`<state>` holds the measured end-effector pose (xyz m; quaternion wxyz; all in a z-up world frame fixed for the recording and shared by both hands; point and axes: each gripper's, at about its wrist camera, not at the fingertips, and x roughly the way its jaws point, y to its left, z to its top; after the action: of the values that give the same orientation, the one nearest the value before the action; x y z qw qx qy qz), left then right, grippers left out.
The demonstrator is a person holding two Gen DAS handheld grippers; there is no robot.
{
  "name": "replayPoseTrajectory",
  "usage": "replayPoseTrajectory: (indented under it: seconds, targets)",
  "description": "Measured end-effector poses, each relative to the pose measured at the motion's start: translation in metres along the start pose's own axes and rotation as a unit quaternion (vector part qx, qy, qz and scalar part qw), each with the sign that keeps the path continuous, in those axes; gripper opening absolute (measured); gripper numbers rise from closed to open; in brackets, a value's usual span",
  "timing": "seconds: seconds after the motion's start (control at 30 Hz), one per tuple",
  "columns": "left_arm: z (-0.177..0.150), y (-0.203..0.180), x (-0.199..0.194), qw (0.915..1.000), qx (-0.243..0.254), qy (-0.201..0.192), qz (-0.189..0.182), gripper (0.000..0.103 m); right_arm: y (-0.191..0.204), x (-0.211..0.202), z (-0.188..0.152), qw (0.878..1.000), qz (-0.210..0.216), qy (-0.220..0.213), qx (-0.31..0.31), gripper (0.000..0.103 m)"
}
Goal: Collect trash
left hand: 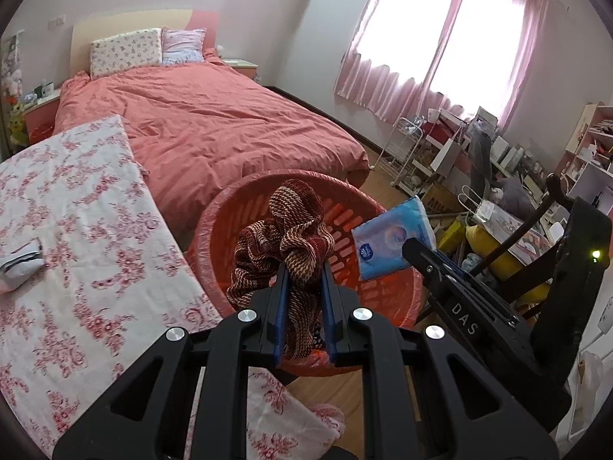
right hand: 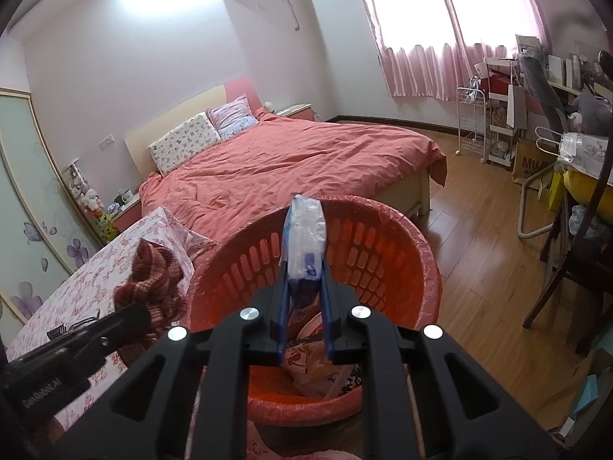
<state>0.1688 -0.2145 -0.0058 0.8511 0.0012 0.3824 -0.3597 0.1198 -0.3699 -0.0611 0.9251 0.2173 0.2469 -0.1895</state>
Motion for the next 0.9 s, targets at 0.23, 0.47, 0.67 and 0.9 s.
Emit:
replayPoseTrajectory:
  seconds: [0.23, 0.47, 0.67, 0.9]
  targets:
    - [0.003, 0.002, 0.022, 0.9996, -0.008, 0.028, 0.003, 0.025, -0.008, 0.009, 0.003, 1.000, -0.001, 0.006, 0.011, 0.026]
    - [-0.002, 0.010, 0.018, 0.9992, -0.007, 0.031, 0.023, 0.046, -0.011, 0.004, 0.002, 1.000, -0.013, 0.002, 0.013, 0.040]
    - [-0.007, 0.033, -0.006, 0.9974, -0.007, 0.016, 0.070, 0.054, 0.002, -0.001, 0.002, 1.000, -0.009, 0.002, -0.008, 0.046]
    - [-0.019, 0.080, -0.046, 0.9884, -0.019, -0.001, 0.151, 0.059, 0.036, -0.003, -0.002, 0.999, 0.013, 0.013, -0.034, 0.048]
